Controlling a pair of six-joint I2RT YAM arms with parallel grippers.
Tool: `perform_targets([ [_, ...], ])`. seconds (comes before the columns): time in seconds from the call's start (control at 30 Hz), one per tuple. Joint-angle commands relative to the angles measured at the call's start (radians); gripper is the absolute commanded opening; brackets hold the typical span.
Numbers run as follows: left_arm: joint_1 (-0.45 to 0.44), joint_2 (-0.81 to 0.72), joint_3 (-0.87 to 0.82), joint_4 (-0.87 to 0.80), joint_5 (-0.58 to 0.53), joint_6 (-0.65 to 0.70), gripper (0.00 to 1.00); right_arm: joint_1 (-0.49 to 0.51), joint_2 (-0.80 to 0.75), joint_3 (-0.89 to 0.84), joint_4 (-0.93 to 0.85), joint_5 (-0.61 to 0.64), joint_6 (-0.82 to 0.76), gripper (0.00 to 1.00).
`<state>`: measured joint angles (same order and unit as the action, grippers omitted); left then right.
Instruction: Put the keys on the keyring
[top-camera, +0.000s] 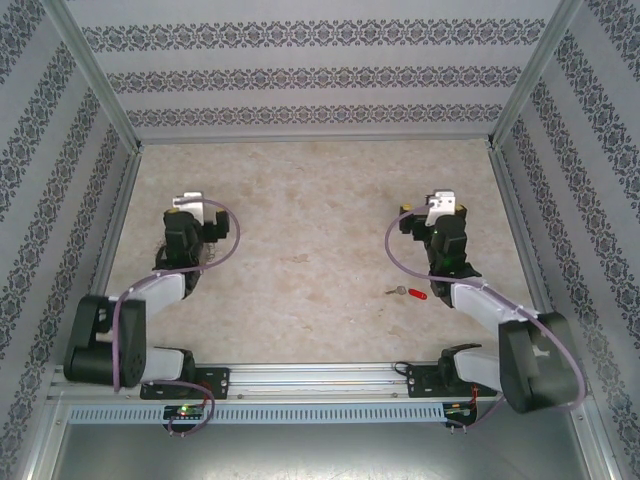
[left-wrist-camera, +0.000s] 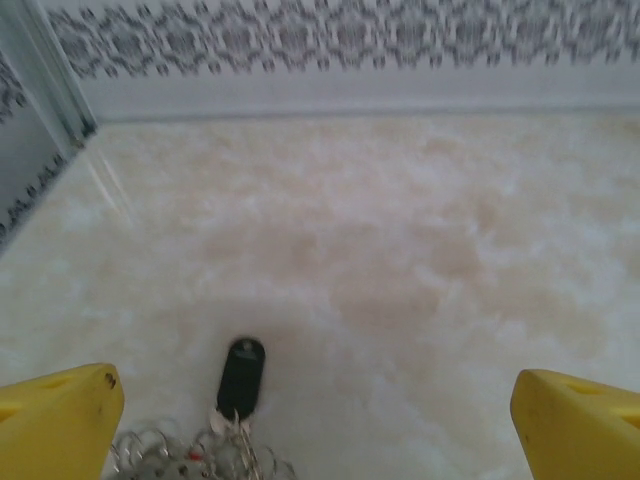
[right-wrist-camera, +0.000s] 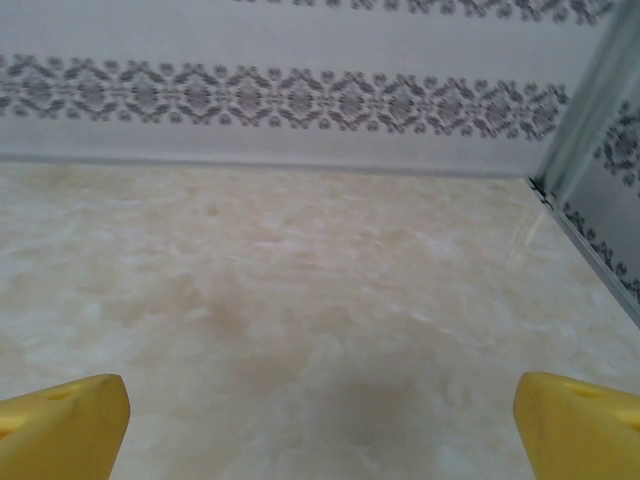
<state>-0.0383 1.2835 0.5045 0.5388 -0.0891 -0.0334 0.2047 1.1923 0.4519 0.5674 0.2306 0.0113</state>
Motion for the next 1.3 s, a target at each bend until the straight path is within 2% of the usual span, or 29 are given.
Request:
perform_targets([
  [0.0, -0.017, -0.137, 0.049, -0.322, -0.029, -0.158, 1.00, 0.074, -0.060, 0.089, -0.242, 0.098, -0.015, 0.98],
  [0.07, -0.028, -0.196, 0.117, -0.496, 0.015, -0.292, 1.00, 0.107, -0.088, 0.127, -0.345, 0.084, 0.012, 0.98],
  [0.17, -0.037, -0.184, 0.205, -0.667, 0.111, -0.399, 1.00, 0.122, -0.124, 0.162, -0.459, -0.018, 0.090, 0.98],
  [0.27, -0.036, -0.088, 0.279, -0.753, 0.204, -0.412, 1.00, 0.122, -0.115, 0.192, -0.543, -0.165, 0.204, 0.98],
  [0.4, -0.028, 0.075, 0.362, -0.830, 0.241, -0.408, 1.00, 0.155, -0.058, 0.214, -0.561, -0.325, 0.279, 0.98],
  [0.47, -0.020, 0.137, 0.381, -0.840, 0.248, -0.400, 0.98, 0.195, -0.034, 0.218, -0.554, -0.328, 0.280, 0.98],
  [0.53, -0.013, 0.172, 0.395, -0.866, 0.206, -0.390, 0.90, 0.225, -0.020, 0.218, -0.548, -0.324, 0.274, 0.98],
  [0.63, 0.016, 0.223, 0.416, -0.884, 0.175, -0.397, 0.85, 0.250, -0.001, 0.223, -0.540, -0.330, 0.261, 0.98],
  [0.83, 0.038, 0.350, 0.476, -0.928, 0.149, -0.395, 0.85, 0.260, 0.011, 0.256, -0.557, -0.355, 0.221, 0.98],
  [1.0, 0.038, 0.408, 0.488, -0.935, 0.185, -0.402, 0.93, 0.256, -0.035, 0.276, -0.586, -0.343, 0.197, 0.98],
  [1.27, 0.038, 0.416, 0.458, -0.904, 0.275, -0.425, 0.93, 0.214, -0.046, 0.326, -0.611, -0.358, 0.168, 0.98],
])
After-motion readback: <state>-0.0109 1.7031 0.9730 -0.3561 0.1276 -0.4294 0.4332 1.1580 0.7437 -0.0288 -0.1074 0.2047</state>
